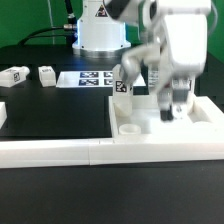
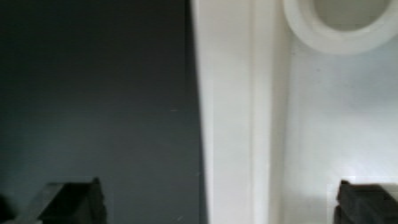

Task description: Assemble square table

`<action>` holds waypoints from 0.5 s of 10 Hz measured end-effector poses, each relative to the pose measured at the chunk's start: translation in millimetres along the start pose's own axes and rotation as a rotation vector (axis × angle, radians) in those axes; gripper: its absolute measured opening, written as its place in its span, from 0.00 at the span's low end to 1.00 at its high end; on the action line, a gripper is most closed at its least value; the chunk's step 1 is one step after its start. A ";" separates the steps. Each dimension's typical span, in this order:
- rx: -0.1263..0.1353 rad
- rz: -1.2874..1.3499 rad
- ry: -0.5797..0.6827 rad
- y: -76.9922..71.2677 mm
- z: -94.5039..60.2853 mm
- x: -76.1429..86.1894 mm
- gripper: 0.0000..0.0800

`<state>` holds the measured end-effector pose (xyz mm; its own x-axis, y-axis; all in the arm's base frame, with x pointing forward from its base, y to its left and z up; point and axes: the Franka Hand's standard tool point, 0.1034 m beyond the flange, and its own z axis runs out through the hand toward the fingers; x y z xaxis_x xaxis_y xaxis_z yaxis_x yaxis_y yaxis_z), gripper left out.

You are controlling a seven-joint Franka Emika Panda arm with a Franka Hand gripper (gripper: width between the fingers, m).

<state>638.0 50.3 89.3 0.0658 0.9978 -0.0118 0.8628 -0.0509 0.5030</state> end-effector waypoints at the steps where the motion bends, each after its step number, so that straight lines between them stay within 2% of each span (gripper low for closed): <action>1: 0.012 0.029 -0.016 9.6 -22.1 -14.4 0.81; 3: -0.005 0.139 -0.034 31.2 -43.5 -32.0 0.81; 5: -0.005 0.269 -0.034 28.5 -39.3 -32.0 0.81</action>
Offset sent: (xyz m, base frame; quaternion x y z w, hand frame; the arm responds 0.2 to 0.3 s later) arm 0.0204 -0.0229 0.0181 -0.0326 -0.0094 0.2139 0.9763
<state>640.8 18.5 138.0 0.3095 0.9462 0.0941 0.8092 -0.3141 0.4965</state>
